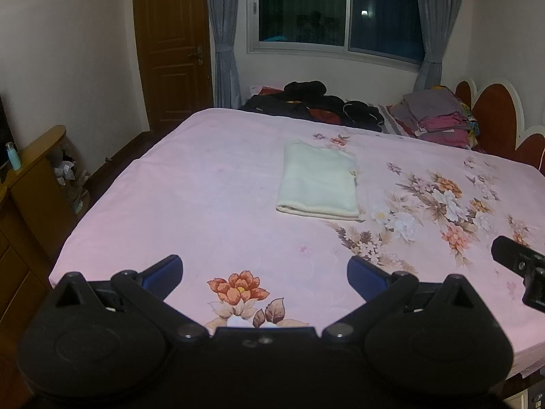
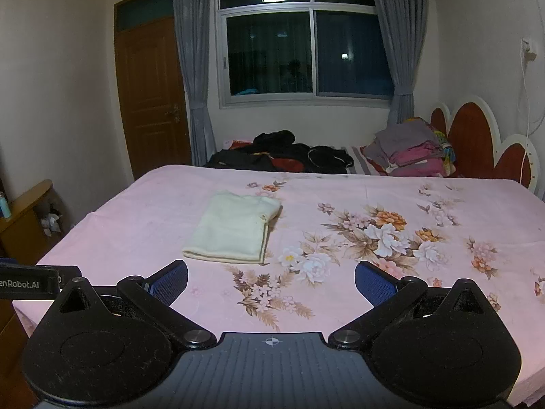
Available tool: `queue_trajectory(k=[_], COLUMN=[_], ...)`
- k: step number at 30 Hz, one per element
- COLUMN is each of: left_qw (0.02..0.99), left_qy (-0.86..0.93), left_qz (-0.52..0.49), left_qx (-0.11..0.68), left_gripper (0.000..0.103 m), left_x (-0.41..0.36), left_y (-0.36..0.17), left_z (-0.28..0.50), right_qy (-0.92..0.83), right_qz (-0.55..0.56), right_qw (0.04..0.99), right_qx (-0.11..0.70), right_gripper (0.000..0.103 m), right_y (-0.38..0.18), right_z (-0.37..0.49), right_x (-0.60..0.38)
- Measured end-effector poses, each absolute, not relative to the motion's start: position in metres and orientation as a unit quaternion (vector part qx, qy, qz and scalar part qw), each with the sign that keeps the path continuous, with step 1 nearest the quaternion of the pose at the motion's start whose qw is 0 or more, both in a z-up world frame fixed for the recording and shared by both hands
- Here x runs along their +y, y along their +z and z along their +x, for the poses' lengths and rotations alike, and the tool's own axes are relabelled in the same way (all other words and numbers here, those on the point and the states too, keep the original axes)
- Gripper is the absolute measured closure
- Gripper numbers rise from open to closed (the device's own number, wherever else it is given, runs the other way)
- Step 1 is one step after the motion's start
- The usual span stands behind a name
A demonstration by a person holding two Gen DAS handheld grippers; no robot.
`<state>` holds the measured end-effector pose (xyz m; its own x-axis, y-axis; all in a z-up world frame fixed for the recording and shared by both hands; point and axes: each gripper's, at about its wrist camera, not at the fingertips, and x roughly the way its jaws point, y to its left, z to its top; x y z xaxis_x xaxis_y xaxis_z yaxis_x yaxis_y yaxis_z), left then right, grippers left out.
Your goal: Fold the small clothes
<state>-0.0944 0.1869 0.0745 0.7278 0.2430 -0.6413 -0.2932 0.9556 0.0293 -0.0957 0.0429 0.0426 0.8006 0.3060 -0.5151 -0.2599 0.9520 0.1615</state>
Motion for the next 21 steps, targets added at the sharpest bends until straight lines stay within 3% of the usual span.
queue_trajectory(k=[21], left_qw=[0.928], left_qy=[0.144], left_qz=[-0.035], left_qx=[0.343], left_gripper=[0.0], left_x=[0.1878], left_y=[0.0722], left_z=[-0.0937], right_qy=[0.152], right_qz=[0.038], right_qw=[0.947], right_qx=[0.28], right_gripper=[0.0], right_y=[0.0389], right_z=[-0.094], right_x=[0.0409])
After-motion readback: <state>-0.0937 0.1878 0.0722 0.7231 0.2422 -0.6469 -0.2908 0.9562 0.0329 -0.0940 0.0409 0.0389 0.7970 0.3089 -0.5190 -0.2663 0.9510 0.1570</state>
